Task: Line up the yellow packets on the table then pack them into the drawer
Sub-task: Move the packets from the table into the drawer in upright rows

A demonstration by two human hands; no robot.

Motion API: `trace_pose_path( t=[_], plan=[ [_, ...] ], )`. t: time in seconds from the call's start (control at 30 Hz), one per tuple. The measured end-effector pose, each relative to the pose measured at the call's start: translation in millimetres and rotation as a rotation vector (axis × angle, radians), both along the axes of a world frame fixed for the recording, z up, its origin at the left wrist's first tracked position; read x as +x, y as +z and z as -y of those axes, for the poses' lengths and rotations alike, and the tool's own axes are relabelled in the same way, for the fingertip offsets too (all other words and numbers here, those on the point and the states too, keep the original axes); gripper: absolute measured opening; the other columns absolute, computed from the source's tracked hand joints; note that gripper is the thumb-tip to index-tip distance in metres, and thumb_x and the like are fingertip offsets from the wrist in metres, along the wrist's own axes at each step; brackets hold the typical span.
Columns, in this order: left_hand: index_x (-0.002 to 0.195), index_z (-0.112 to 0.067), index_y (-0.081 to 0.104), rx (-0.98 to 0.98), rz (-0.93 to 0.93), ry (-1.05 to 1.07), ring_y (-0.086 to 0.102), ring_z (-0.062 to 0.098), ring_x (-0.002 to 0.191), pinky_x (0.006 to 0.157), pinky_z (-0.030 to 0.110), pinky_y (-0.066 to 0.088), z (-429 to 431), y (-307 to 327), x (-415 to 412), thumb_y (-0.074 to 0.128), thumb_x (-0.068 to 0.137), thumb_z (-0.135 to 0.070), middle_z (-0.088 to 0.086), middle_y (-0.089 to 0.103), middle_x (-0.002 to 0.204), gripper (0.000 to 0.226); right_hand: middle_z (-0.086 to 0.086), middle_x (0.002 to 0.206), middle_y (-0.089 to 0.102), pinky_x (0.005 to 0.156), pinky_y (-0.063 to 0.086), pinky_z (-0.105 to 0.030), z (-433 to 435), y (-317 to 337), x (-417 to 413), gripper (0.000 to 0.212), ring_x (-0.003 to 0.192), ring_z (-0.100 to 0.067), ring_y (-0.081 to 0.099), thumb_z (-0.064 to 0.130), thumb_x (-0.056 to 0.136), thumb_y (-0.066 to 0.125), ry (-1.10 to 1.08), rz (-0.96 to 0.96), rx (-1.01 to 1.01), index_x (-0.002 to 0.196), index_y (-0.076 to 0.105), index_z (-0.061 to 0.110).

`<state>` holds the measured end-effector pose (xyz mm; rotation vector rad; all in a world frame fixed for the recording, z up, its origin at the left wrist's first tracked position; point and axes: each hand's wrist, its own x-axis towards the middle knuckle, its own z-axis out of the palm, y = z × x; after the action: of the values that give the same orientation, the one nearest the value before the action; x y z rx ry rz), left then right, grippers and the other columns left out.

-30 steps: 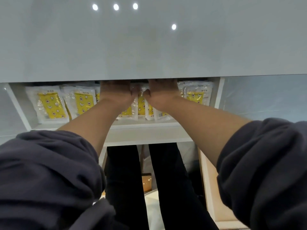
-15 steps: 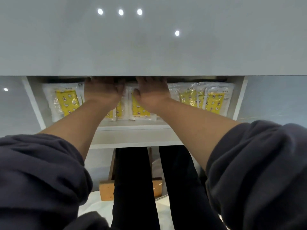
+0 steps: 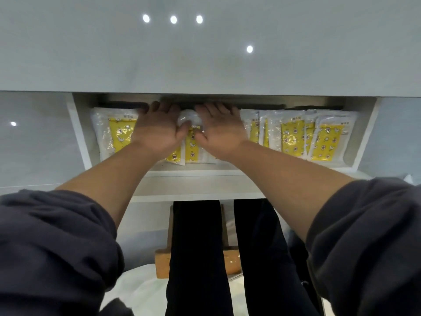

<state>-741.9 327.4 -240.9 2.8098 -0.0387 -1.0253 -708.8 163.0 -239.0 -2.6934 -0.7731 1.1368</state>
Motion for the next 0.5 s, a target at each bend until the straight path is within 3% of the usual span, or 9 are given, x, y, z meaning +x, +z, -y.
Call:
trace_pose_path(
  t=[0.13, 0.27, 0.37, 0.5],
  plan=[
    [0.127, -0.011, 0.052, -0.015, -0.01, 0.004, 0.044, 0.034, 0.121, 0.096, 0.043, 0.034, -2, 2, 5, 0.031, 0.095, -0.051, 0.013, 0.05, 0.134, 0.055, -0.001, 0.135, 0.047, 0.1, 0.03, -0.041, -6, -1, 7, 0.051, 0.125, -0.025, 0.041, 0.051, 0.092, 0.04, -0.022, -0.001, 0.017, 0.134, 0.043, 0.022],
    [0.129, -0.013, 0.054, 0.094, 0.045, 0.038, 0.046, 0.036, 0.124, 0.102, 0.048, 0.031, -26, 6, 5, 0.011, 0.086, -0.059, 0.016, 0.056, 0.13, 0.077, -0.002, 0.136, 0.046, 0.103, 0.028, -0.042, -11, -2, 10, 0.051, 0.127, -0.025, 0.038, 0.052, 0.092, 0.039, -0.003, 0.006, -0.012, 0.134, 0.044, 0.022],
    [0.133, -0.013, 0.048, 0.156, -0.006, 0.171, 0.042, 0.039, 0.126, 0.095, 0.051, 0.036, -56, 9, -4, 0.01, 0.084, -0.061, 0.018, 0.049, 0.136, 0.079, -0.002, 0.138, 0.047, 0.105, 0.027, -0.044, -23, 1, 8, 0.053, 0.128, -0.028, 0.04, 0.052, 0.093, 0.037, -0.039, 0.043, 0.006, 0.137, 0.04, 0.023],
    [0.133, -0.015, 0.044, 0.143, -0.073, 0.099, 0.045, 0.039, 0.121, 0.088, 0.049, 0.041, -69, 10, -16, 0.018, 0.093, -0.06, 0.016, 0.048, 0.135, 0.065, 0.0, 0.138, 0.046, 0.103, 0.026, -0.042, -30, 1, -1, 0.051, 0.126, -0.023, 0.038, 0.046, 0.093, 0.036, 0.01, -0.002, 0.027, 0.14, 0.038, 0.023]
  ],
)
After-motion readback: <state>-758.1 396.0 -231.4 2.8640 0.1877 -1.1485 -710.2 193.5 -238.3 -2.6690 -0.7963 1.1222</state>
